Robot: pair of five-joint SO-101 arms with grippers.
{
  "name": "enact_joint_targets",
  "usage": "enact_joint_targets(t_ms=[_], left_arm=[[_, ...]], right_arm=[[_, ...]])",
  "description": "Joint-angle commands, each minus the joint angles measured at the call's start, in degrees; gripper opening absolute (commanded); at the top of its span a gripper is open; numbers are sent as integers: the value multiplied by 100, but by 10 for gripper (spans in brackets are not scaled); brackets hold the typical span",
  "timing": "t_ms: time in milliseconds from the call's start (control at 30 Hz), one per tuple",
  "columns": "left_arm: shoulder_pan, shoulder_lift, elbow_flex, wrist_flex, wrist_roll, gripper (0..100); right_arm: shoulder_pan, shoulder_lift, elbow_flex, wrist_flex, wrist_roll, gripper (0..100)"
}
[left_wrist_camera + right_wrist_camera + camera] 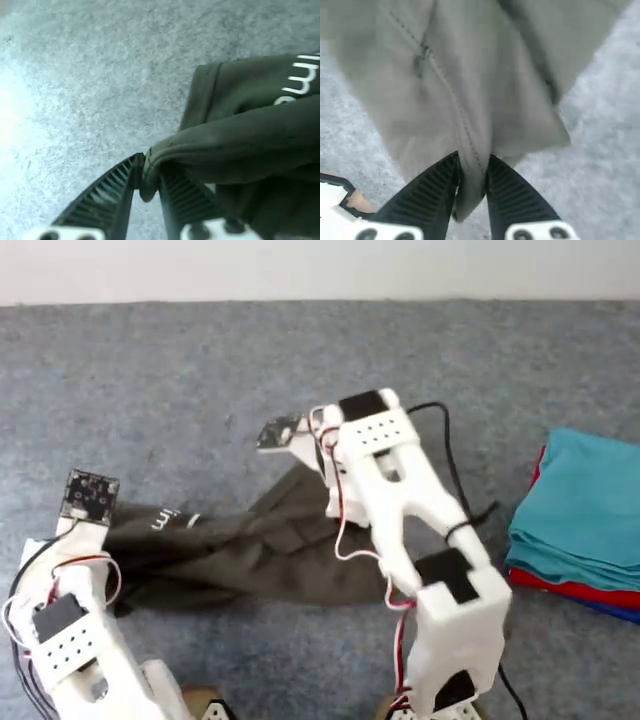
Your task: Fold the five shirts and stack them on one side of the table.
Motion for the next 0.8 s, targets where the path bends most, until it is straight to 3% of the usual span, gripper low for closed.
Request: enact_joint_targets(t_ms=[0,467,767], left_arm=[[167,-18,-259,193,44,14],[149,-132,-374,237,53,14],[466,-2110,-1481,712,554,14]], right_arm=[[40,233,-290,-154,18,65],[180,13,-1204,435,53,9],[760,-1833,-2593,963,246,9]])
